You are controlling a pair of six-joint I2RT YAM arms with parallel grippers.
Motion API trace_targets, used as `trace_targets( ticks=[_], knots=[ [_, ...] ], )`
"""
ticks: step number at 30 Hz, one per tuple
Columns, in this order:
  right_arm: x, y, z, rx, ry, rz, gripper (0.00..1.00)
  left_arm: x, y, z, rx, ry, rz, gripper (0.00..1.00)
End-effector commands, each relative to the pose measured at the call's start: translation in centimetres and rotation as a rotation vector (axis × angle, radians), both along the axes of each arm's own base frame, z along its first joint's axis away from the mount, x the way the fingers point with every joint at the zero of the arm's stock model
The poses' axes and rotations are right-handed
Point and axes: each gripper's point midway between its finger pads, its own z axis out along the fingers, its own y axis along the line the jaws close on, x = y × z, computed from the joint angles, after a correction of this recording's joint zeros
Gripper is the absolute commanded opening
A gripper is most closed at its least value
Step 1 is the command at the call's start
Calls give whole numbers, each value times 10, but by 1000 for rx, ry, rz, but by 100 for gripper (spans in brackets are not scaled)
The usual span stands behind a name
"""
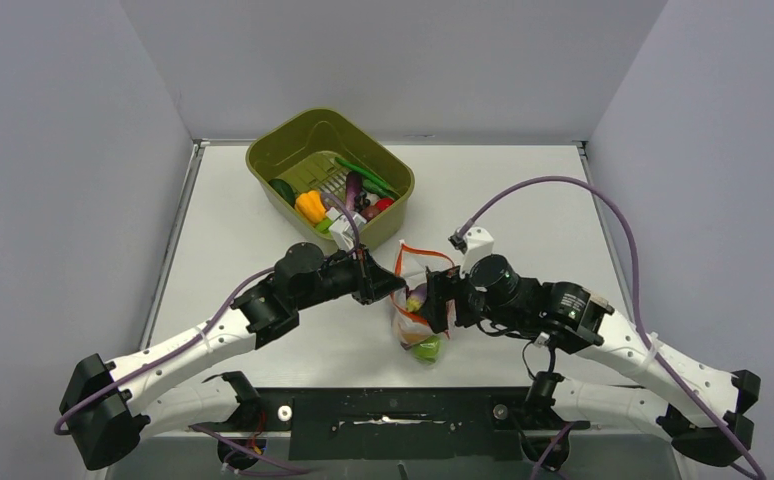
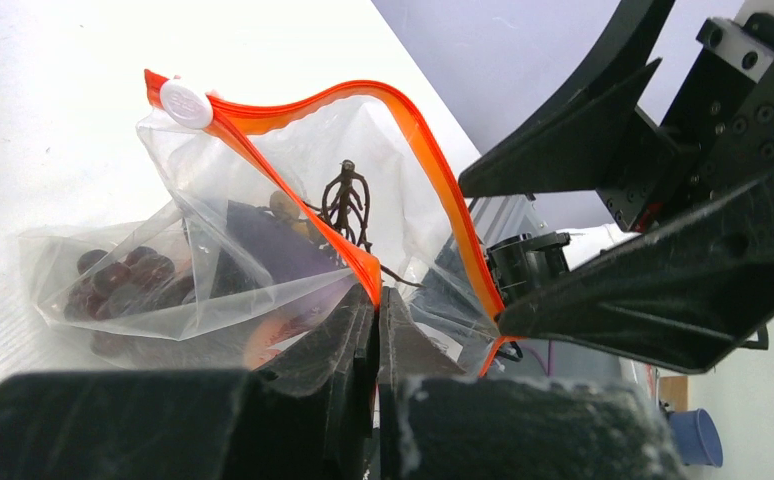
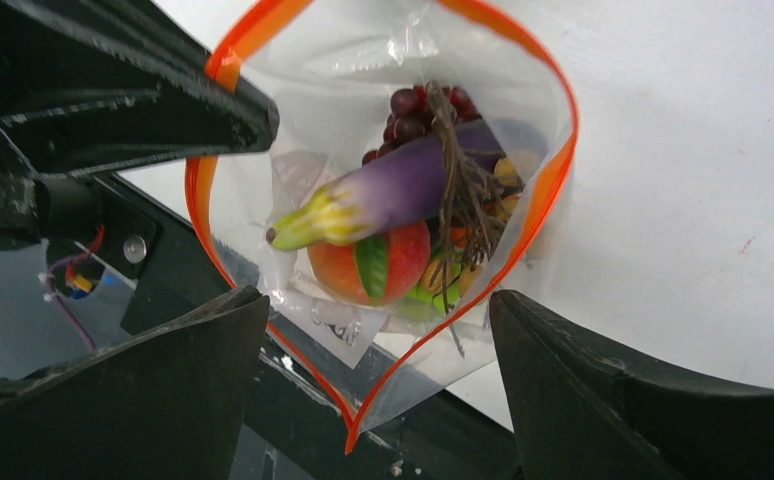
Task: Place the food in the zip-top bag and seal the zipper
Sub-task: Zip the zipper food storage bag at the center of the board.
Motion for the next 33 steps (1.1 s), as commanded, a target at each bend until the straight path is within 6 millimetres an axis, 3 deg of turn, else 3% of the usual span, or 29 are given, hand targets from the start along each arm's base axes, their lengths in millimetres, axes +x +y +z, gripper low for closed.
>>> trace_targets(
  ticks=[1,5,10,16,24,28,33],
  knots=[
    [-13,4,-5,-69,22,44,83,11,-3,63,-149,-118,48,0],
    [-15,4,-13,-124,20,57,80,12,-3,66,-156,-122,65,0],
    [-22,14,-9,-117,-14,121,71,14,-3,61,-147,-112,84,0],
    [-39,26,1,-53,-11,156,81,19,-2,58,-132,-103,119,0],
    [-35,12,-22,-204,-14,52,79,22,-4,63,-141,-102,133,0],
    [-25,6,-25,-267,-67,37,67,20,-3,61,-141,-96,137,0],
    [-19,-3,-14,-266,-134,43,24,19,-1,58,-141,-87,142,0]
  ],
)
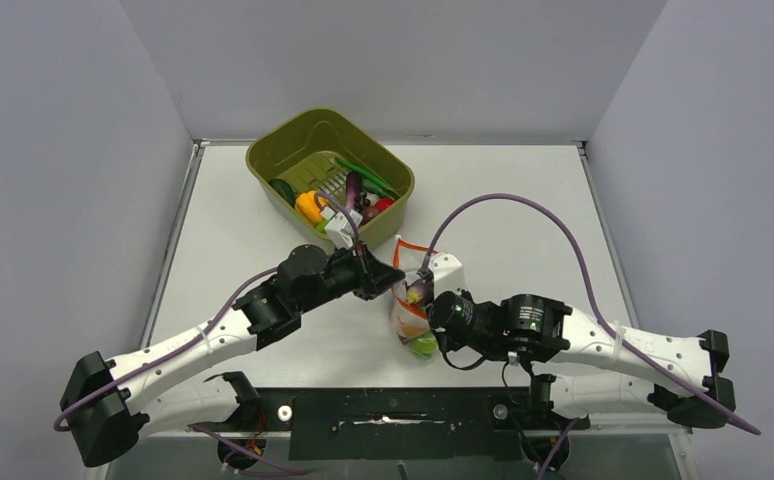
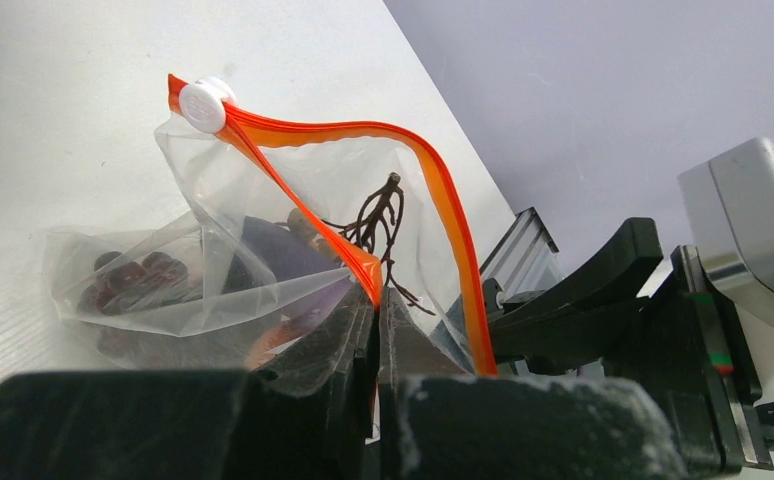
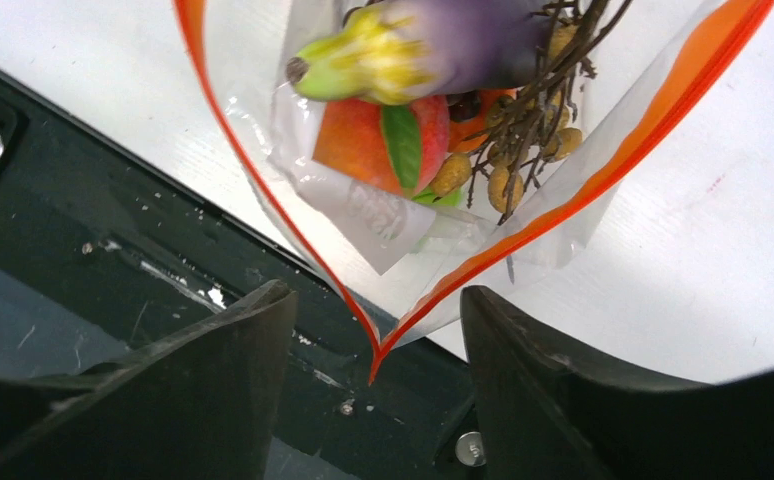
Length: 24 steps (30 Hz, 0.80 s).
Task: Place the food in the zip-top bag and seal the zipper
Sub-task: Zip the zipper food storage bag at the center of the board.
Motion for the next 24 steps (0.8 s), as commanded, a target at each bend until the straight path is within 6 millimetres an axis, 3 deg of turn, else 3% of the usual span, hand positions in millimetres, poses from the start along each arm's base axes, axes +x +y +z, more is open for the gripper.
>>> trace_targets(
  ticks=[1,3,4,5,7,10,15,19,24],
  knots=[
    [13,-9,32,61,-121,-17,16,4,-3,56,-134,-95,18,0],
    [12,-11,35,88,-138,8,1,2,-3,57,-128,-117,6,0],
    [10,-12,36,99,-143,26,0,1,-3,60,-119,-152,-12,5],
    [9,-15,36,109,-149,35,0,-3,-4,64,-103,-211,-46,18],
    [7,-20,37,124,-160,51,0,-16,-4,65,-27,-387,-161,34],
    [6,-21,48,177,-193,96,0,-26,10,51,154,-625,-268,45],
    [0,-13,66,256,-262,222,0,-35,35,23,385,-925,-436,50],
    [3,-19,67,195,-310,271,0,-29,50,21,427,-967,-454,53],
    [-1,-20,74,204,-339,335,0,-19,67,-8,478,-931,-525,54]
  ],
)
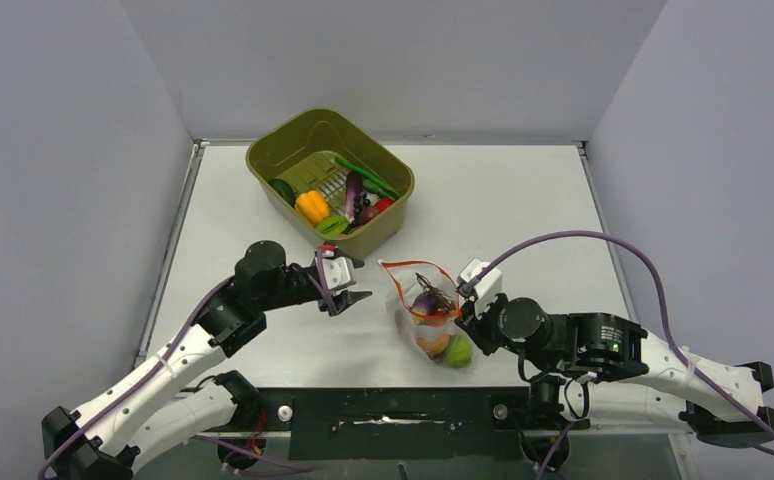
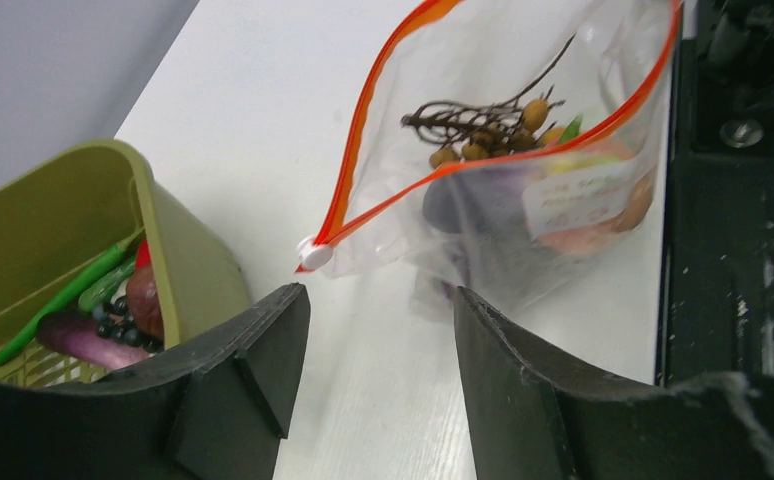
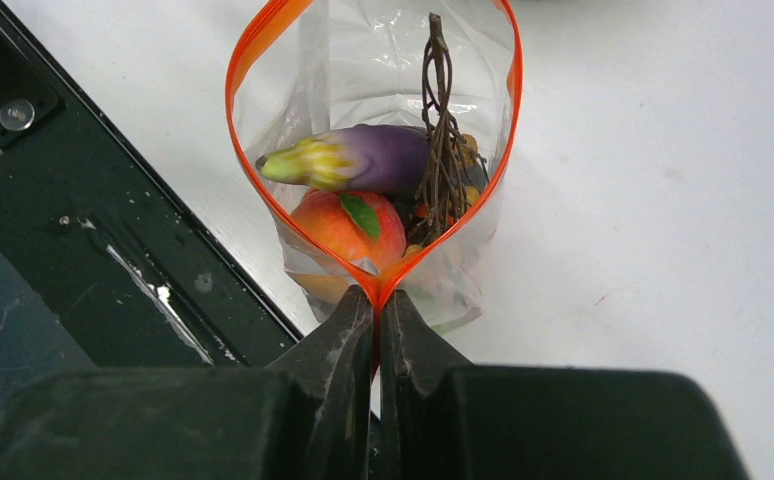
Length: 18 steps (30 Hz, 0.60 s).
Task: Place the food in the zip-top bag and seal the zipper
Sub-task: Zip the zipper food storage bag at the center of the board.
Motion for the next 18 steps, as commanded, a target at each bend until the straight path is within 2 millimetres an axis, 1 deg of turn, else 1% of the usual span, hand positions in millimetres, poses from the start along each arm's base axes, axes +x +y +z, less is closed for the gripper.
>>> trace_targets(
  ticks=[1,6,11,15,18],
  knots=[
    [-1,13,30,82,-90,97,0,-1,10,-16,66,-52,-112,54],
    [-7,17,35,98,-114,173,0,10,9,-24,61,-52,-143,54],
    [-9,20,33,81,-115,200,0,31,10,-33,84,-58,-134,55],
    [-13,23,32,78,-111,232,0,36,-1,-31,50,-67,-184,55],
    [-13,25,31,78,-114,242,0,35,-10,-33,33,-59,-249,55]
  ],
)
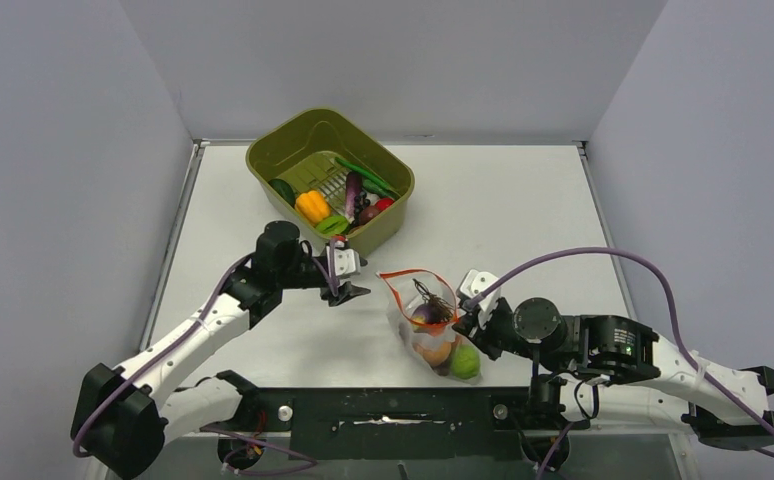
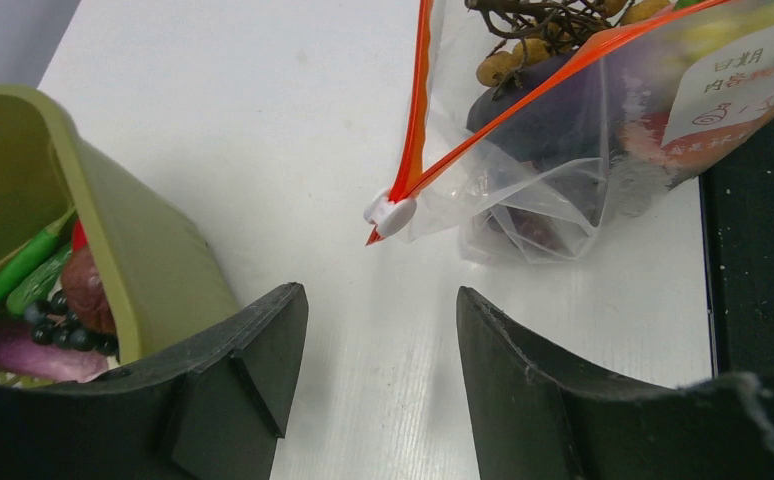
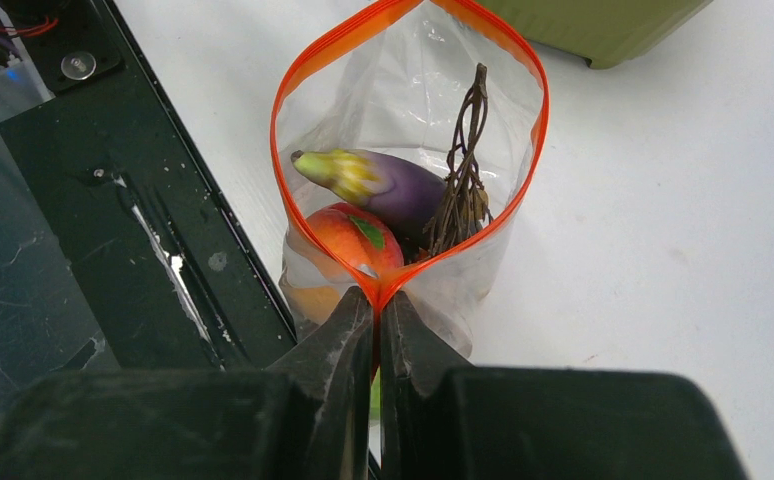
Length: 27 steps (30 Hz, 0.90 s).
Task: Place the food in the zip-top bag and seal the zipper
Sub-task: Zip the zipper food storage bag at the center of the board.
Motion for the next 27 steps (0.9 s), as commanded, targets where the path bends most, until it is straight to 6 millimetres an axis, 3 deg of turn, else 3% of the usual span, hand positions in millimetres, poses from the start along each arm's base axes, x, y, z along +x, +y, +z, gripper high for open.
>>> trace_targets(
  ticks=[1,18,20,24,27],
  knots=[
    [0,16,21,87,-43,49,0,-6,-22,29,-98,-79,-176,55],
    [-6,26,15,79,-39,111,0,2,-40,28,-151,-110,-269,49],
    [-6,27,15,78,-41,113,0,-1,-41,29,-156,-107,-286,41],
    [-5,26,16,78,-51,111,0,-3,-36,32,-154,-123,-257,11],
    [-1,23,18,78,-66,89,0,-5,-30,37,-166,-131,-232,0]
  ],
)
